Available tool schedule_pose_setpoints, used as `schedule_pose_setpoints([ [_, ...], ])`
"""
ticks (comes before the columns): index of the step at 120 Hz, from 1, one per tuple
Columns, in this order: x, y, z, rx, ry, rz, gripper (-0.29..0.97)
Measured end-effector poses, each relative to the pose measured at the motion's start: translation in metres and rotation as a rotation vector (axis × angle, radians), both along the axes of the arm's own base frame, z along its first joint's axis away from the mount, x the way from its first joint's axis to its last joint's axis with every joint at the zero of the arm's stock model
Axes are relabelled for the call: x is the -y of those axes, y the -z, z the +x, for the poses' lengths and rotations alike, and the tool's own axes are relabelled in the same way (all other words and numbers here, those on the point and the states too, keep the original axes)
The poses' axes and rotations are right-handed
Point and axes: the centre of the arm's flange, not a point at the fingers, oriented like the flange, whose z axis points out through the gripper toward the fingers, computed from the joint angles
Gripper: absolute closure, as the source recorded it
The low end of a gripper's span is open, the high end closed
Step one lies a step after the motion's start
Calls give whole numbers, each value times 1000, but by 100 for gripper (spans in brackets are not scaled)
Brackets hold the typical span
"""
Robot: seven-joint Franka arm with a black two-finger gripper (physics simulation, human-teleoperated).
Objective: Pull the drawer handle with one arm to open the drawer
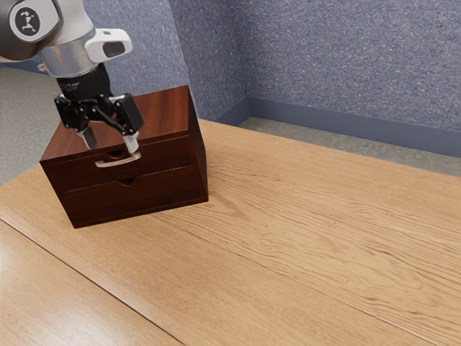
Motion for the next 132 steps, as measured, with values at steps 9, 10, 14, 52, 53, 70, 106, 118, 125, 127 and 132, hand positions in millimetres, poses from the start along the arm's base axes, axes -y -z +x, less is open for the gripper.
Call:
schedule_pose_setpoints([
  [9,0,0,1,5,0,1,0],
  [10,1,0,1,5,0,1,0],
  [14,2,-1,1,7,2,1,0],
  [52,46,-96,-24,181,19,-13,0],
  [53,47,-97,-25,181,11,-14,0],
  [70,62,-94,-23,161,-213,-50,0],
  [106,39,-58,3,105,-730,-59,0],
  [118,-4,-47,3,99,-925,-55,0],
  [125,-36,-40,-3,93,-1043,-54,0],
  [127,-45,-39,-5,92,-1075,-54,0],
  [132,-65,-37,-10,92,-1151,-54,0],
])
